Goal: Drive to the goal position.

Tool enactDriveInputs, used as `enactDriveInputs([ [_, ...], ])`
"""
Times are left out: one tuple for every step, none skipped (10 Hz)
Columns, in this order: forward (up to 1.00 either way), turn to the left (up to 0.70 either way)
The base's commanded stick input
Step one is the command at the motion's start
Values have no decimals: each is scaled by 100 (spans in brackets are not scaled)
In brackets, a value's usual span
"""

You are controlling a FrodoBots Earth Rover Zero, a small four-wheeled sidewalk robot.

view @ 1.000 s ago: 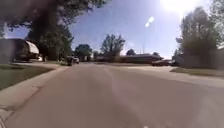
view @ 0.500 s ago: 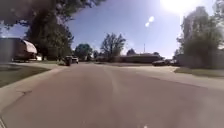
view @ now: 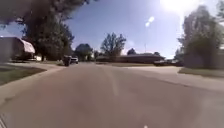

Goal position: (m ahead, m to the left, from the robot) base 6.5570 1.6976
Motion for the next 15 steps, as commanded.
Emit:
enactDriveInputs([
  [100,0],
  [100,0],
  [100,0],
  [100,0],
  [100,0],
  [100,5],
  [100,33],
  [100,40],
  [100,40],
  [100,40],
  [100,40],
  [100,40],
  [100,40],
  [100,40],
  [100,40],
])
